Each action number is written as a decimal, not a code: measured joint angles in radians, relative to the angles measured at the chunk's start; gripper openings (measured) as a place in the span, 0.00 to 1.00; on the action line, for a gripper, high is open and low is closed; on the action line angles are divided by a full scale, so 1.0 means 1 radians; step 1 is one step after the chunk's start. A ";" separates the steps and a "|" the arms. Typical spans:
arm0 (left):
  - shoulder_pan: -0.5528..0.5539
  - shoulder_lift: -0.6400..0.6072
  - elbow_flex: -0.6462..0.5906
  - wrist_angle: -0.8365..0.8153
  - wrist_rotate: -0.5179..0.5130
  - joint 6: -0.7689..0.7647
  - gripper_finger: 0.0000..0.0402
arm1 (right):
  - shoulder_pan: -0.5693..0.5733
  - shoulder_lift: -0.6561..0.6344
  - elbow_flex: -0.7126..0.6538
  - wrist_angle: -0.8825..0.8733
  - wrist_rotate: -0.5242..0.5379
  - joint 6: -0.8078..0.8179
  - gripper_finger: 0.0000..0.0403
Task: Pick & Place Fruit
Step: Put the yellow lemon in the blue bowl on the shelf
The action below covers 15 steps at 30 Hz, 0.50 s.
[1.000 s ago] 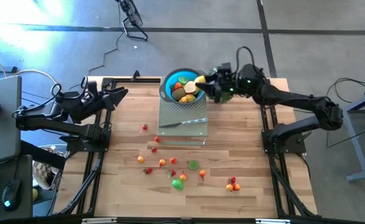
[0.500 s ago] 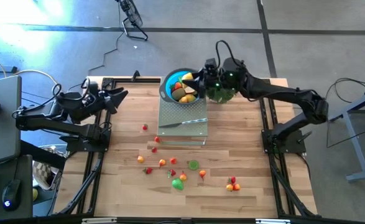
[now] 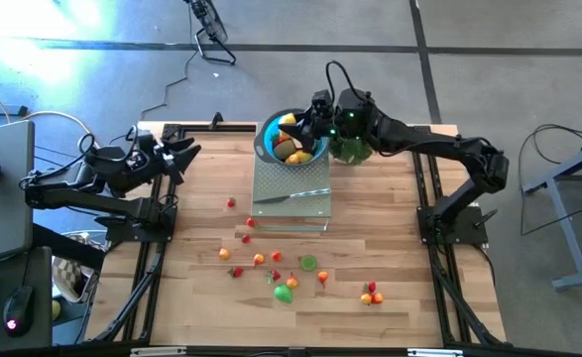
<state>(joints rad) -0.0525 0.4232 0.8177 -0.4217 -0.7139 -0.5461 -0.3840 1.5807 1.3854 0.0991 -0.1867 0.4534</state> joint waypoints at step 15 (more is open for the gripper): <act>0.000 -0.016 0.000 0.010 -0.004 0.020 0.54 | 0.028 0.063 0.076 -0.065 0.057 -0.081 0.51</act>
<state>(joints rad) -0.0528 0.4073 0.8177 -0.4115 -0.7181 -0.5264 -0.3564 1.6440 1.4612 0.0345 -0.1296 0.3727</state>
